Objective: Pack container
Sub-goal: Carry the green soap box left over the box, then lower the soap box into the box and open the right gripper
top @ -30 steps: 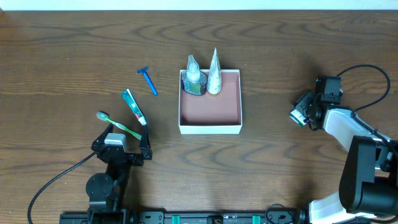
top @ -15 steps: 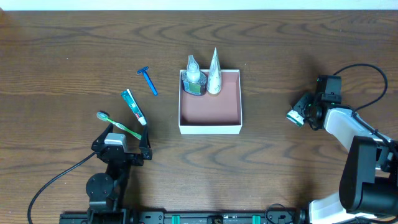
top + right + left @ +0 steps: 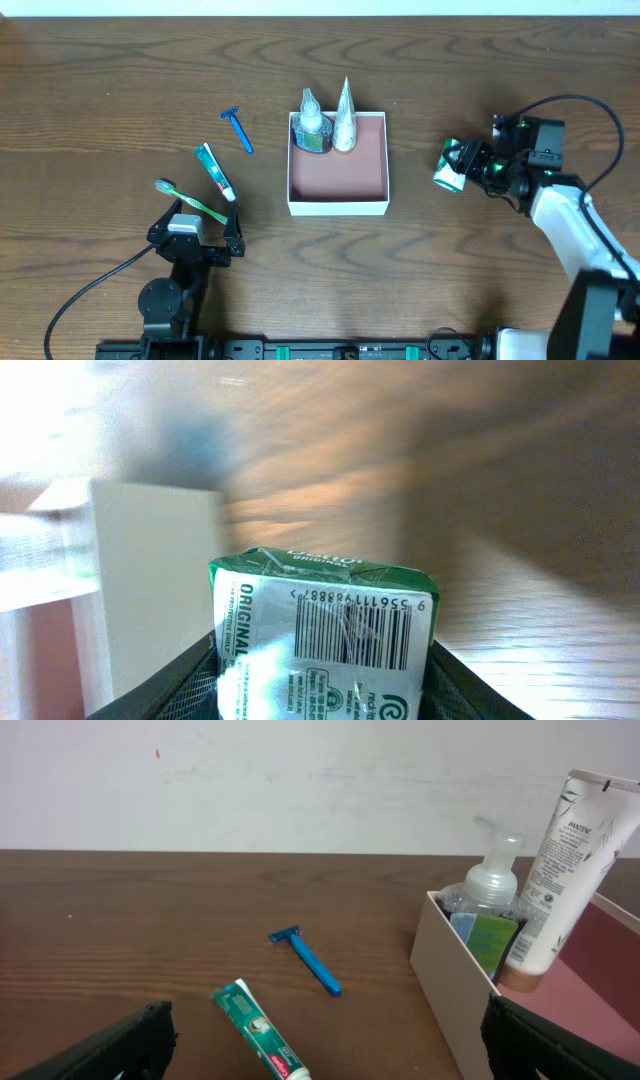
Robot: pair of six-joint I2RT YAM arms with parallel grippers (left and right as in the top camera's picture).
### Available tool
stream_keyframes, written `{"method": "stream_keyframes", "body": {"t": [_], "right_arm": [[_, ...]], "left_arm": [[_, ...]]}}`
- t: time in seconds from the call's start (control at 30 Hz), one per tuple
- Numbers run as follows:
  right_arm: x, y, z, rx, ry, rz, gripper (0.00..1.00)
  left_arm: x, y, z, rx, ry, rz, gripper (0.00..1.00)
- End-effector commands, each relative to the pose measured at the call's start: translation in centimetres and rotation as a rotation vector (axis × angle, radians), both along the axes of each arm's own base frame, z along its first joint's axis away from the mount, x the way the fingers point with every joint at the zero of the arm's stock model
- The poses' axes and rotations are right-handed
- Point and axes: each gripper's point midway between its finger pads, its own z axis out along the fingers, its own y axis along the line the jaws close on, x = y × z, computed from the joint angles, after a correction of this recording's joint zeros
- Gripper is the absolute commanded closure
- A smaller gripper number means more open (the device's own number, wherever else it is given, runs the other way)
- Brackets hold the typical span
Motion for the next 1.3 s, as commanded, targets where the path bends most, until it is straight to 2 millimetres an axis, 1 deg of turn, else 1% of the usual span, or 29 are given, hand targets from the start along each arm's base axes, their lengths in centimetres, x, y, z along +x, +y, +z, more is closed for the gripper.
{"method": "stream_keyframes", "body": {"t": [0.0,0.13,0.17,0.27,0.37,0.57,0.63,0.73,0.83,0.93,1.07,1.13,1.27], "right_arm": [[-0.2,3.2,5.0,0.117,-0.124,0.125,0.48],[-1.0,5.5,8.1,0.142,-0.195,0.179,0.48],[-1.2,6.4,9.1,0.147,-0.222,0.199,0.48],[-1.7,8.7,11.1,0.167,-0.281,0.242,0.48],[-2.1,11.5,12.1,0.169,-0.309,0.274,0.47],[-2.9,16.7,11.5,0.093,-0.343,0.32,0.45],[-3.2,18.2,11.0,0.073,-0.35,0.341,0.45],[-3.7,20.3,9.8,0.045,-0.342,0.372,0.45],[-3.9,21.6,8.7,0.034,-0.336,0.395,0.45],[-3.6,22.9,7.9,0.037,-0.349,0.421,0.45],[-2.9,24.7,7.9,0.044,-0.423,0.464,0.43],[-2.5,25.1,7.7,0.025,-0.445,0.45,0.42],[-1.8,24.9,6.6,-0.041,-0.457,0.425,0.42]], "left_arm": [[-0.1,-0.2,-1.6,0.004,0.048,-0.015,0.02],[-0.1,-0.2,-1.6,0.004,0.048,-0.015,0.02],[-0.1,-0.2,-1.6,0.004,0.048,-0.015,0.02],[-0.1,-0.2,-1.6,0.004,0.048,-0.015,0.02],[-0.1,-0.2,-1.6,0.004,0.048,-0.015,0.02],[-0.1,-0.2,-1.6,0.004,0.048,-0.015,0.02],[-0.1,-0.2,-1.6,0.004,0.048,-0.015,0.02],[-0.1,-0.2,-1.6,0.004,0.048,-0.015,0.02],[-0.1,-0.2,-1.6,0.004,0.048,-0.015,0.02],[-0.1,-0.2,-1.6,0.004,0.048,-0.015,0.02],[-0.1,-0.2,-1.6,0.004,0.048,-0.015,0.02],[-0.1,-0.2,-1.6,0.004,0.048,-0.015,0.02],[-0.1,-0.2,-1.6,0.004,0.048,-0.015,0.02]]}}
